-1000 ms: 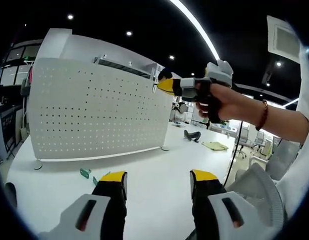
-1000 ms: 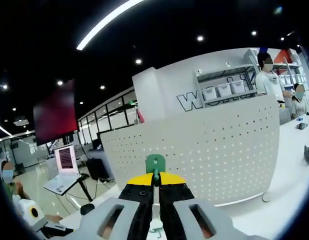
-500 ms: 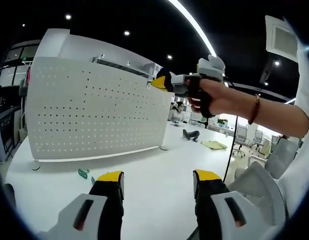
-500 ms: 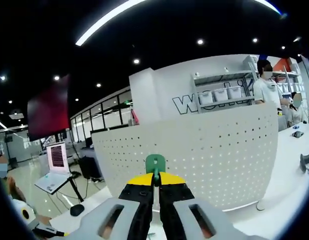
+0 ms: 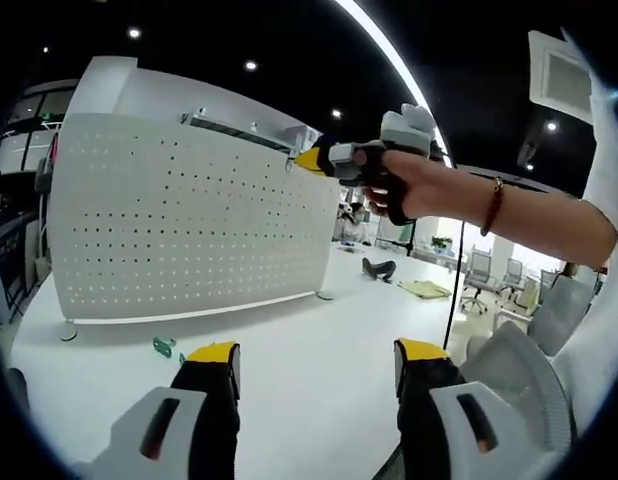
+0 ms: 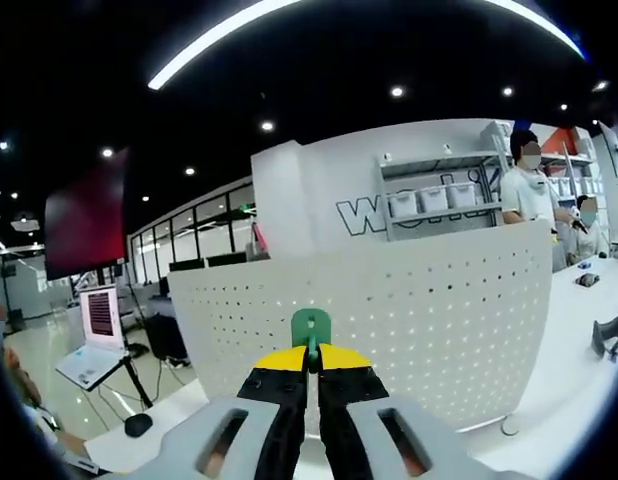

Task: Insert the hook assembly into the mounting plate slot until the hook locks in place.

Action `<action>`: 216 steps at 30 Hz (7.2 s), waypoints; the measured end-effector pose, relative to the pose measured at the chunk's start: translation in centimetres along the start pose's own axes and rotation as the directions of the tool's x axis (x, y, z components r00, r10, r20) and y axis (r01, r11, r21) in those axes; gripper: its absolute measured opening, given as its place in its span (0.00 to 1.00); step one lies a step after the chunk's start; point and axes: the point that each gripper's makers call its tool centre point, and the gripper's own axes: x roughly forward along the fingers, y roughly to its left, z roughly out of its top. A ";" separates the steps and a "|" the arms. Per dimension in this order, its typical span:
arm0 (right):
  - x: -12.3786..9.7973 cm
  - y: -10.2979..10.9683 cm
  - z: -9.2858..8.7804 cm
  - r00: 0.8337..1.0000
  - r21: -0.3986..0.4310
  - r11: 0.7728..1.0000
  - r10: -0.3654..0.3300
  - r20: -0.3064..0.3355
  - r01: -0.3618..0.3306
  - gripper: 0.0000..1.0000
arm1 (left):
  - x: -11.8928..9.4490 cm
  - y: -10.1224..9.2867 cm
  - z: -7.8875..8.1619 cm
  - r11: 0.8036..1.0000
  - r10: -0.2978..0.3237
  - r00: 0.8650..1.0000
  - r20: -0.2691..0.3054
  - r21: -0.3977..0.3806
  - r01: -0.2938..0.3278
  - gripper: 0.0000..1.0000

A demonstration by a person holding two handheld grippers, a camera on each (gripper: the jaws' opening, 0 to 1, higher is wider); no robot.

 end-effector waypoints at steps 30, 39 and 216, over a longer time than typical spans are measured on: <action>3.8 -1.9 0.7 0.997 -0.047 0.996 -0.080 0.005 0.081 0.01 | 1.1 0.7 0.0 1.000 -0.012 1.000 -0.023 -0.014 0.012 0.65; 4.8 -2.2 1.0 0.997 -0.055 0.995 -0.083 0.002 0.083 0.01 | 1.4 0.4 0.3 1.000 -0.023 0.999 -0.026 -0.005 0.023 0.66; 1.4 0.8 -5.6 0.994 -0.167 0.986 0.003 -0.112 -0.022 0.40 | -3.0 -0.1 2.3 0.996 -0.013 0.999 -0.029 0.086 0.015 0.70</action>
